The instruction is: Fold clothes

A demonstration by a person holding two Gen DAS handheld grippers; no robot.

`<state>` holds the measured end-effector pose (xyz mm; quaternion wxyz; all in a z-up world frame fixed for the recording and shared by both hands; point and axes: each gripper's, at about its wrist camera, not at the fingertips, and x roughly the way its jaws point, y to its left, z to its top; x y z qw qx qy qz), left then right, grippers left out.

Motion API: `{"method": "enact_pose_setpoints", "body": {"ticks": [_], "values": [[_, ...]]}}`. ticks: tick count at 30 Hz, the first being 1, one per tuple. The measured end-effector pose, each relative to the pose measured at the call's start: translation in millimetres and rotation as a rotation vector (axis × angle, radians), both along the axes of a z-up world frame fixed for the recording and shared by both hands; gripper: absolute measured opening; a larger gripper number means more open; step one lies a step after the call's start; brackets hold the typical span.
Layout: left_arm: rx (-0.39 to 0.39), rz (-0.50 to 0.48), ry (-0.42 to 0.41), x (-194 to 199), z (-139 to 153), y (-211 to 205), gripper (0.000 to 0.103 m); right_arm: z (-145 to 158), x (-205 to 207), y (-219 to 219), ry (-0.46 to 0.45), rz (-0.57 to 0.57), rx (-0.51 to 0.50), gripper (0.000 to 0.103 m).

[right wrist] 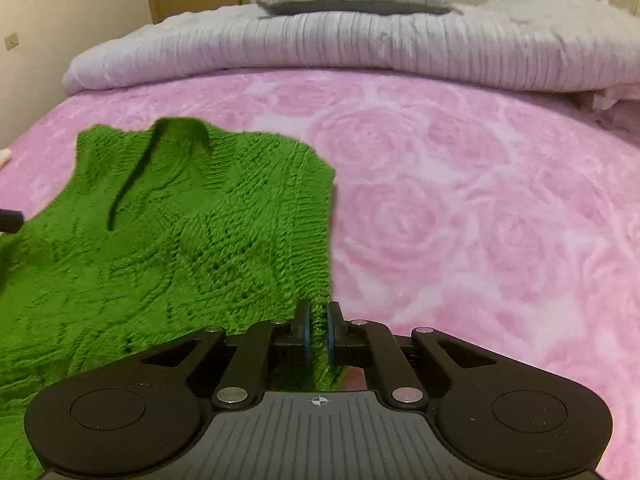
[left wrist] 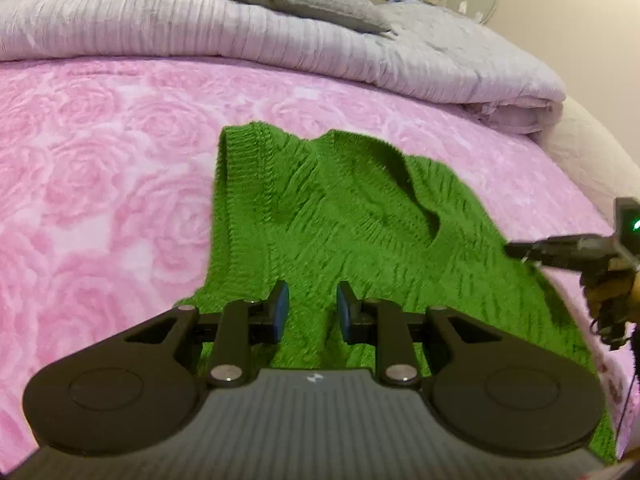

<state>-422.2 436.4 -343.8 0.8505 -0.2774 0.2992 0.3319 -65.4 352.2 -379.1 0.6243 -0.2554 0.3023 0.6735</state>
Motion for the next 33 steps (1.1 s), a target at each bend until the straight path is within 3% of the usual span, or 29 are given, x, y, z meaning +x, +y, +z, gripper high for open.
{"method": "enact_pose_setpoints", "body": {"ticks": [1,4,7,9,15,18,19,20,26,27,30,33], "values": [[0.003,0.011,0.002,-5.4,0.6,-1.6,0.02,3.9,0.3,-1.0,0.029,-0.016,0.019,0.011],[0.012,0.061,-0.002,-26.5,4.1,-7.5,0.021,20.9,8.7,-16.8,0.177,-0.037,0.081,0.012],[-0.008,0.123,-0.017,-50.6,8.0,-14.1,0.023,29.1,21.9,-46.5,0.272,-0.127,0.076,0.013],[-0.058,0.159,-0.072,-67.4,8.2,-16.1,0.032,26.4,27.1,-68.0,0.314,-0.17,0.047,0.013],[-0.215,0.283,-0.161,-91.7,-10.7,-7.7,0.036,12.8,30.5,-111.6,0.457,-0.267,-0.019,0.013],[-0.33,0.307,-0.243,-91.7,-29.8,-1.9,0.035,12.1,29.7,-112.5,0.534,-0.297,-0.014,0.013],[-0.332,0.31,-0.263,-90.8,-32.5,-2.1,0.024,12.3,31.6,-112.0,0.559,-0.315,-0.014,0.013],[-0.304,0.304,-0.248,-88.4,-33.3,-4.0,0.008,13.7,33.9,-111.9,0.577,-0.333,-0.004,0.013],[0.037,0.215,0.042,-65.2,-27.9,-24.6,0.006,21.0,49.1,-119.5,0.653,-0.413,0.062,0.013],[0.047,0.226,0.045,-66.5,-27.8,-25.2,0.01,19.4,49.0,-120.7,0.648,-0.412,0.055,0.013],[-0.037,0.31,-0.053,-82.9,-27.0,-24.1,0.017,7.5,42.6,-116.6,0.612,-0.419,-0.024,0.014],[-0.062,0.296,-0.077,-93.2,-15.1,-46.4,0.018,12.8,36.7,-131.4,0.594,-0.419,-0.008,0.014]]}}
